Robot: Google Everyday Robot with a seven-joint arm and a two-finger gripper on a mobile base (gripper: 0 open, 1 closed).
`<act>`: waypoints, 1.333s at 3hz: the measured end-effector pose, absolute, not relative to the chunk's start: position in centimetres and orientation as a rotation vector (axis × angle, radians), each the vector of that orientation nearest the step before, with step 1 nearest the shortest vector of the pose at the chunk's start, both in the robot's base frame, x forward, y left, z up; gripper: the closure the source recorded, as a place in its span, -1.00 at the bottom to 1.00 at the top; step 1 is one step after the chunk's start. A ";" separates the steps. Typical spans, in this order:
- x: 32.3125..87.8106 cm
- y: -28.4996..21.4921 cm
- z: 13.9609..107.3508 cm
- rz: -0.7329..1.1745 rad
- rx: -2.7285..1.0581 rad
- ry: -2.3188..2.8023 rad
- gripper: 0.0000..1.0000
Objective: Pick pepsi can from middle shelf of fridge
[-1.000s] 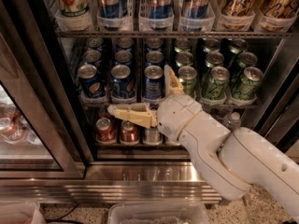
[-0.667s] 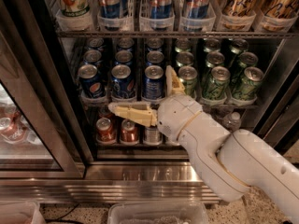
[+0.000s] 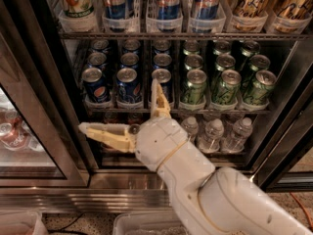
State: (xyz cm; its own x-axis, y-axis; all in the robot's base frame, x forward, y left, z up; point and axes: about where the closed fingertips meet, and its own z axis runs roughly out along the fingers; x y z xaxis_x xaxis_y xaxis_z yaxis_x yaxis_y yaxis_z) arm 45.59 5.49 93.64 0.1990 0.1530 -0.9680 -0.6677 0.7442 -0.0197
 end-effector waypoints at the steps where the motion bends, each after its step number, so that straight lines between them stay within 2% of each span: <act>1: 46.4 4.1 93.6 0.542 -0.448 1.245 -1.00; 4: 47.6 4.2 89.9 0.490 -0.449 1.404 -1.00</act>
Offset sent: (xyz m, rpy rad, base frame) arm 0.0054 -0.0119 0.0002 0.0152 -0.0136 -0.0650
